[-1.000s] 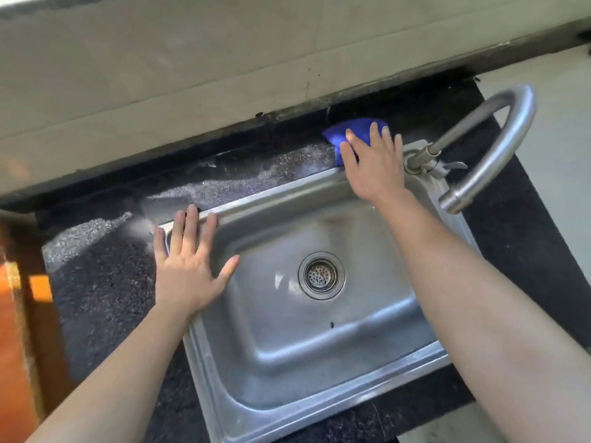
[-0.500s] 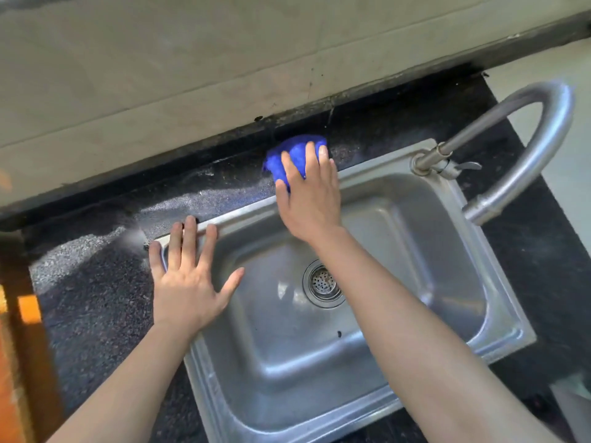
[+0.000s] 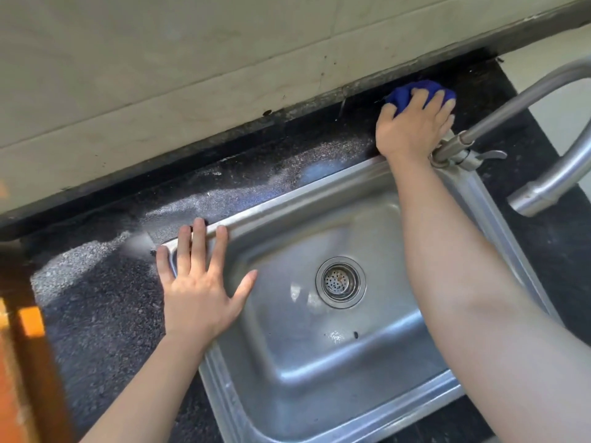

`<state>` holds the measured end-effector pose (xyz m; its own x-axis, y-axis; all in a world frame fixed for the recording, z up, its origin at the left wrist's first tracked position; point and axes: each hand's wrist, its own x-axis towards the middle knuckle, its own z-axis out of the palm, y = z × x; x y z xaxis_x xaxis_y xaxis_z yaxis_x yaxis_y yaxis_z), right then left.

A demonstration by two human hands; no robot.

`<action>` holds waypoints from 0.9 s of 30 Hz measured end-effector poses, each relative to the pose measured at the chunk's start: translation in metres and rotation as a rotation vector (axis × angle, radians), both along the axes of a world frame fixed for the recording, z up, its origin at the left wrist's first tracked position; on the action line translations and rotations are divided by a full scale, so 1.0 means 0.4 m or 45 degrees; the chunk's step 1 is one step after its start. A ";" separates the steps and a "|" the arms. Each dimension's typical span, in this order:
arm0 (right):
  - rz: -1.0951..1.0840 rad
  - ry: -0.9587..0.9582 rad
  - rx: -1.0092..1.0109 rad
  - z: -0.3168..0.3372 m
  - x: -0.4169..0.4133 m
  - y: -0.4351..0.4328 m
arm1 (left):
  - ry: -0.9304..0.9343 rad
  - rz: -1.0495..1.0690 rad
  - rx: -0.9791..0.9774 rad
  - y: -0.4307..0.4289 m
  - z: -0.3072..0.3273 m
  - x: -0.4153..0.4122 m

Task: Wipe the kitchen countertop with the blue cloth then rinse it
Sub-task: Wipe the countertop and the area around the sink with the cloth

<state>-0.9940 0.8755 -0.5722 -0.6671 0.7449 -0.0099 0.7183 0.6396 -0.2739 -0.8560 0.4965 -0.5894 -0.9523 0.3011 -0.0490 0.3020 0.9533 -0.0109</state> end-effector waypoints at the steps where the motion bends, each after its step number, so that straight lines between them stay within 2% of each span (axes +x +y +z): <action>1: 0.045 0.014 -0.009 -0.001 0.014 -0.028 | -0.005 -0.001 -0.001 -0.001 0.000 -0.001; 5: 0.459 0.062 0.019 -0.011 0.106 -0.182 | -0.013 0.001 -0.023 -0.003 0.002 0.002; 8: 0.694 0.033 0.081 -0.019 0.135 -0.197 | -0.008 0.007 -0.019 0.000 0.005 0.006; 10: 0.633 -0.046 0.141 -0.012 0.118 -0.141 | -0.012 0.006 -0.020 0.001 0.006 0.006; 12: 0.434 -0.101 0.195 -0.006 0.082 -0.068 | -0.004 0.005 -0.006 -0.001 0.003 0.004; 14: 0.269 -0.145 0.144 0.002 0.046 -0.006 | 0.009 0.003 0.025 0.000 0.002 0.003; 19: 0.155 -0.060 0.059 -0.004 0.038 -0.021 | -0.003 0.005 0.005 0.000 0.001 0.002; 21: 0.241 -0.014 0.065 -0.011 0.074 -0.099 | -0.021 0.009 -0.012 0.000 0.002 0.002; 25: 0.669 0.077 0.129 -0.033 0.148 -0.276 | -0.041 0.006 -0.027 -0.002 0.005 -0.001; 27: 0.816 0.064 0.150 -0.043 0.162 -0.297 | -0.031 0.008 -0.013 -0.004 0.005 0.001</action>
